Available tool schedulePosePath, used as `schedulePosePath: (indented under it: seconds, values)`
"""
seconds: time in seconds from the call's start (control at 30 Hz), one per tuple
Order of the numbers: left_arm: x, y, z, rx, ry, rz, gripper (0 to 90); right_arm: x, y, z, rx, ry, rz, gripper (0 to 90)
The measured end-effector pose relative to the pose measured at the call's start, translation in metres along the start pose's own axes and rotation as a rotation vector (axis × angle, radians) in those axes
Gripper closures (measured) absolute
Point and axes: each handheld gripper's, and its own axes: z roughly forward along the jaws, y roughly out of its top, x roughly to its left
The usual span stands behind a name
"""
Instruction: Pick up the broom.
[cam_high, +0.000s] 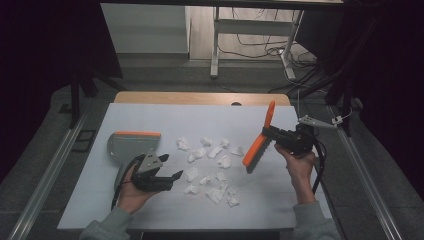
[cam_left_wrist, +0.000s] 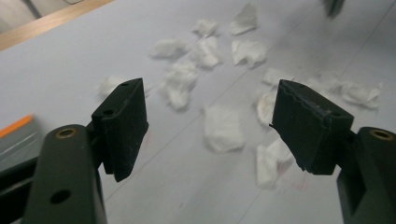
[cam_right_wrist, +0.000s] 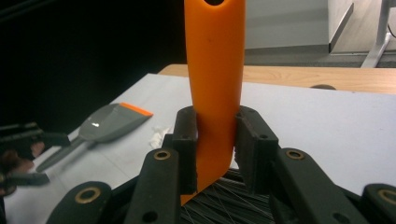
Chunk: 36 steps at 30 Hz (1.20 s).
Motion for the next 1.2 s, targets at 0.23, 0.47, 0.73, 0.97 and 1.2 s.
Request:
schedulePosePath:
  seconds: [0.23, 0.47, 0.73, 0.97, 1.2]
  values:
    - [-0.019, 0.023, 0.028, 0.001, -0.065, 0.036, 27.7, 0.017, -0.005, 0.017, 0.005, 0.041, 0.022, 70.9]
    - [-0.035, 0.035, 0.051, 0.0, -0.122, 0.014, 27.8, 0.032, -0.015, 0.035, -0.011, 0.048, 0.021, 70.8]
    - [-0.043, 0.044, 0.071, 0.002, -0.123, -0.018, 28.9, 0.043, -0.022, 0.046, -0.048, 0.077, 0.056, 70.8]
    - [-0.051, 0.05, 0.085, -0.013, -0.109, -0.004, 35.3, 0.048, -0.029, 0.052, -0.081, 0.102, 0.12, 70.7]
    - [-0.052, 0.052, 0.09, -0.022, -0.061, 0.014, 67.3, 0.055, -0.033, 0.055, -0.123, 0.133, 0.161, 70.7]
